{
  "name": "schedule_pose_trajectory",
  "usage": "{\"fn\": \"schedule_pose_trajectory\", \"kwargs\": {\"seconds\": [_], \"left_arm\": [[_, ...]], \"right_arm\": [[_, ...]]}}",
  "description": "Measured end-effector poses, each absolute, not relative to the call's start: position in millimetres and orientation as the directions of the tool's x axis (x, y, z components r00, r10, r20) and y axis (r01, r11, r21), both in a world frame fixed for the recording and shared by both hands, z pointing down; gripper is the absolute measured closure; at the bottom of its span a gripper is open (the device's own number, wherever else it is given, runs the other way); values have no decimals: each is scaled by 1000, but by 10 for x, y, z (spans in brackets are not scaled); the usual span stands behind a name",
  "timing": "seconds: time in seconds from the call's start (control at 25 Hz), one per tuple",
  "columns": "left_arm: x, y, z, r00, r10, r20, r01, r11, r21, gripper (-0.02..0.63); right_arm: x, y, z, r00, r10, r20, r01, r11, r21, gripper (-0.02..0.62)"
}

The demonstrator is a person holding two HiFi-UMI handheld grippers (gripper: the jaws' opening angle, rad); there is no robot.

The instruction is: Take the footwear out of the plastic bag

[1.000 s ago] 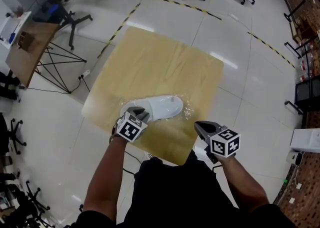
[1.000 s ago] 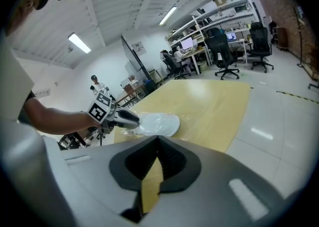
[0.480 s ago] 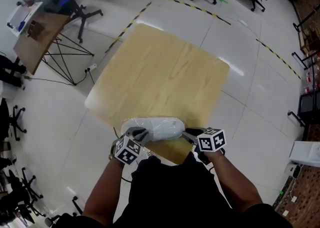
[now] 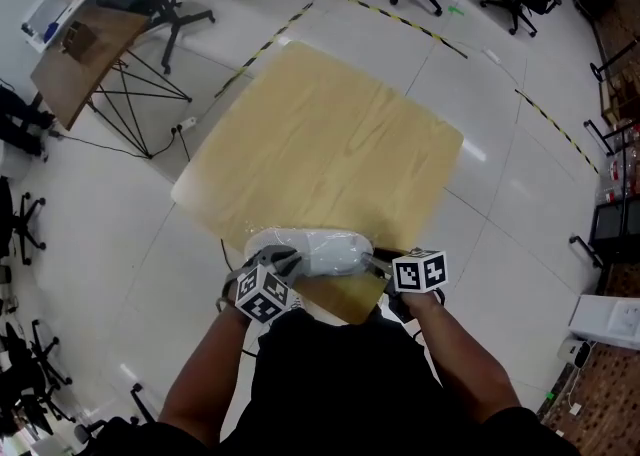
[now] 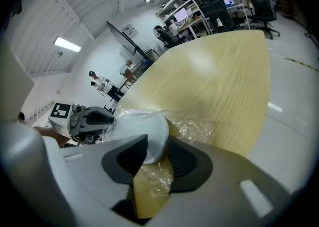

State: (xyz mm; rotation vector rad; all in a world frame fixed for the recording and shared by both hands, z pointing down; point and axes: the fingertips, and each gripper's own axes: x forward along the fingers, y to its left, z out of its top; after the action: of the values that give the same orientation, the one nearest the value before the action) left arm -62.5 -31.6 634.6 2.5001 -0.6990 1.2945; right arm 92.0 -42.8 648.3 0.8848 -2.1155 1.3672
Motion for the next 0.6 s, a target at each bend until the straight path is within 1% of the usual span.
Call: {"fn": "schedule_pose_trajectory", "kwargs": {"seconds": [0.24,0.44,0.48,0.52,0.56,0.6], "left_arm": [[-690,-338,6364,476,-318,820,-514,-857,-34,558],[-800,-386,6360,471,-315,824,-496,-867,-48,537],[-826,-396,6365,465,-309,830,-495,-867,-46,537],[-838,-401,6356,462,-300,835,-490,-871,-42,524],[-824,-403,6320,467,-290,835,-475,-879,-40,480],[-777,-398,6256,481,-284,830,-450,-892,-44,426]], "right_arm": [[952,-398,6455,-674,-273,686,-737,303,-604,502],[1040,-387,6425,-663,-294,688,-748,284,-600,523],[1066,-392,6429,-655,-301,693,-755,278,-594,575],[1079,-395,6430,-652,-304,694,-758,274,-592,594],[1076,-394,6426,-655,-300,693,-756,277,-593,592],[1065,-391,6412,-659,-295,692,-752,288,-593,564]]}}
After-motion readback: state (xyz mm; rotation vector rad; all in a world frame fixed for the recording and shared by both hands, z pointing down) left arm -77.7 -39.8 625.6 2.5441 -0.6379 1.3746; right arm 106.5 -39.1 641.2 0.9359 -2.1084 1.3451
